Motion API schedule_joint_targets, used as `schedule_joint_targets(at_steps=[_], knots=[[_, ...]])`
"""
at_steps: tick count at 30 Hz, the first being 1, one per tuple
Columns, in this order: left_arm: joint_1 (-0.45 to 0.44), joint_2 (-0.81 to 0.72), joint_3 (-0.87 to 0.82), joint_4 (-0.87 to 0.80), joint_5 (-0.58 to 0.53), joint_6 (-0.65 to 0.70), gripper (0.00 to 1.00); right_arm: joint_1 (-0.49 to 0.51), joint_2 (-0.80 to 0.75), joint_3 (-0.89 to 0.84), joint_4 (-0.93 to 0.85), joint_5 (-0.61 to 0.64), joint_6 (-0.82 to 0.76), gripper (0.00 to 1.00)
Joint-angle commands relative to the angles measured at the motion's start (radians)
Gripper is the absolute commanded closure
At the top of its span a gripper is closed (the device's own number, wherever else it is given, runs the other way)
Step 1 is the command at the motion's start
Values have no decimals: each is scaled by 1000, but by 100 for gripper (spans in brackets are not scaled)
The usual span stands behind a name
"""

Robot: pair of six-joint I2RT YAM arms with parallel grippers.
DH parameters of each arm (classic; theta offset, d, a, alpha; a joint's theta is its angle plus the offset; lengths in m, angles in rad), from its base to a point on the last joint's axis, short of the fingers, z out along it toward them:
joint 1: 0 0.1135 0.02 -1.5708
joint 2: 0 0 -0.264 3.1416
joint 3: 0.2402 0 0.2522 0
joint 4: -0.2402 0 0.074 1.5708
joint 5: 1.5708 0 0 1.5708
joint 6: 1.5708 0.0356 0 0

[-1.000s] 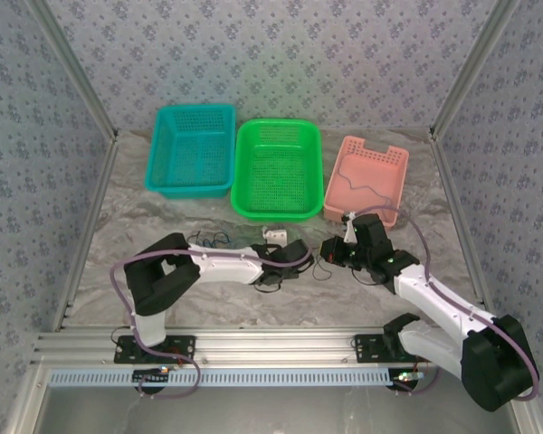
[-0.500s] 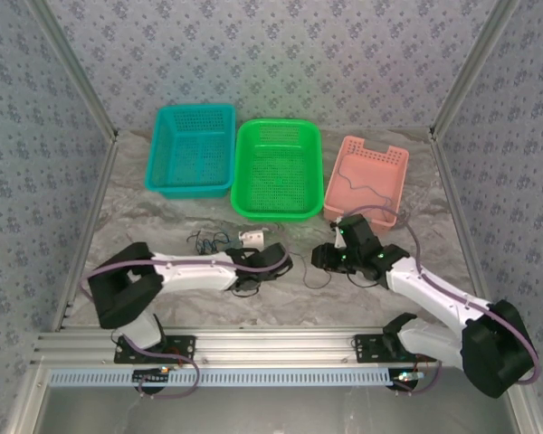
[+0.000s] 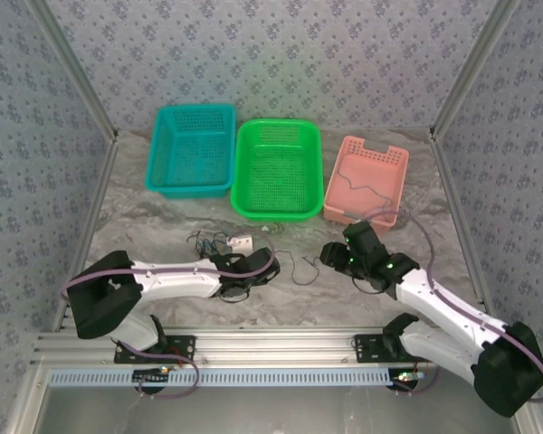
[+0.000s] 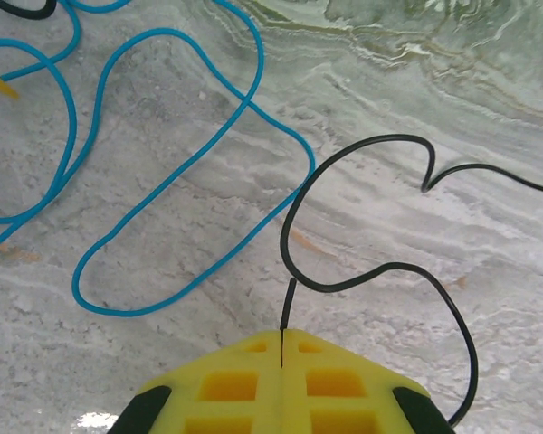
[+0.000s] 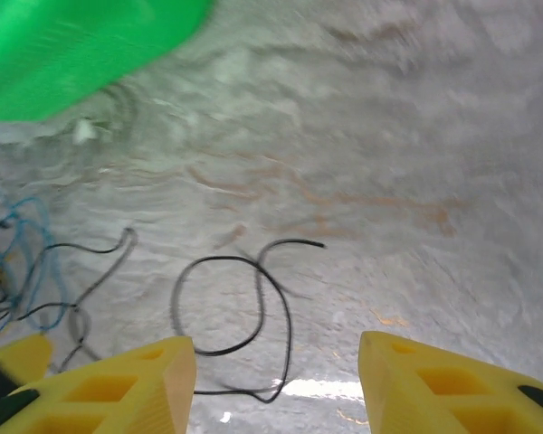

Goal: Untangle the cables

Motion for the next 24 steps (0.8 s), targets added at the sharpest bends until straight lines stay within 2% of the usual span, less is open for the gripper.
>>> schedule_joint_targets(at_steps=[1,4,9,12,15,19,24], knots=[[-5,-25,3,12,5,-9,100,46,64,-54,118,70,233,47],[-8,-22,0,17,6,-11,100,59,119,-59,225,69,307,47],[-11,-23,-4,23,4,-15,100,61,190,-27,235,121,396,46],[-13,-24,-4,24,3,-12,100,43,239,-64,331,104,452,46],[-13,-25,-2,22,5,-9,100,42,262,-81,408,99,492,51],[-12,-31,-8,21,2,-10,100,52,241,-46,346,142,501,48],[-13,-36,-9,23,-1,-8,100,58,336,-14,334,120,542,51]])
